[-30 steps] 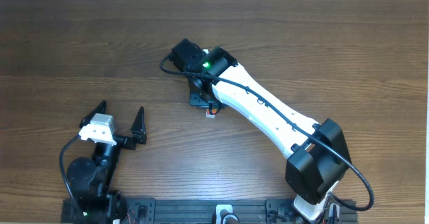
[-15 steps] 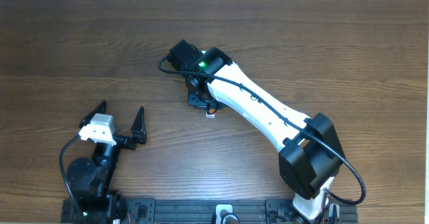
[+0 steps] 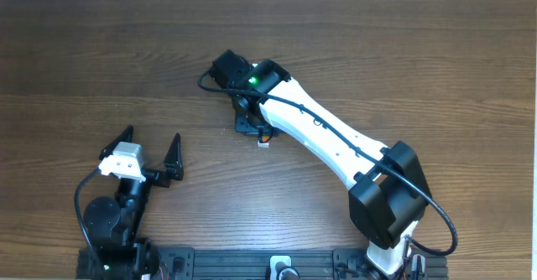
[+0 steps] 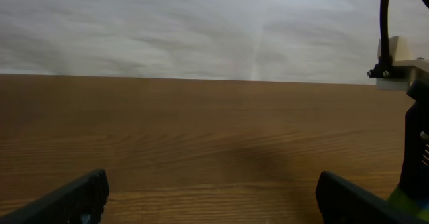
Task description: Stack Cubes
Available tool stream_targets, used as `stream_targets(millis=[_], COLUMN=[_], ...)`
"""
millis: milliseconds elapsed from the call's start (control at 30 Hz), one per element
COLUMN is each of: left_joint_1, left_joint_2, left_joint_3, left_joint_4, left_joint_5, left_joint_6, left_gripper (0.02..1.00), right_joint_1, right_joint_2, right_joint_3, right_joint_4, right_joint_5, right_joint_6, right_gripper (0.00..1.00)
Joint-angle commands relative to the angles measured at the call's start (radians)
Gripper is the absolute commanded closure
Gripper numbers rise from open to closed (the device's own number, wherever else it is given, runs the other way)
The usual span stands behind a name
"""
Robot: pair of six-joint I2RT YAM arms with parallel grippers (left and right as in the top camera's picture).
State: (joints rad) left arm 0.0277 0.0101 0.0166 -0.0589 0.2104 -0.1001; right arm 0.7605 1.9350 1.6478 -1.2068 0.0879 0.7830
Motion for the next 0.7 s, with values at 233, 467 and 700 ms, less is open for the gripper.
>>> stream_targets(millis=[233, 467, 700], left_joint_1=[0.002, 0.002, 0.002], left_joint_2=[-0.007, -0.007, -0.007], left_joint_3=[-0.01, -0.01, -0.01], left_joint_4=[0.003, 0.003, 0.003], left_joint_5=[0.01, 0.01, 0.01], left_joint_6=[0.014, 0.014, 0.014], left_gripper=[0.018, 0.018, 0.018], right_joint_1=[-0.014, -0.014, -0.014], right_joint_2=[0.014, 0.014, 0.014], right_joint_3=[-0.004, -0.006, -0.007], right_joint_4=[0.003, 0.011, 0.011], right_joint_5=[0.003, 0.003, 0.003], right_joint_6=[0.01, 0.009, 0.009], right_gripper=[0.862, 0.728, 0.597])
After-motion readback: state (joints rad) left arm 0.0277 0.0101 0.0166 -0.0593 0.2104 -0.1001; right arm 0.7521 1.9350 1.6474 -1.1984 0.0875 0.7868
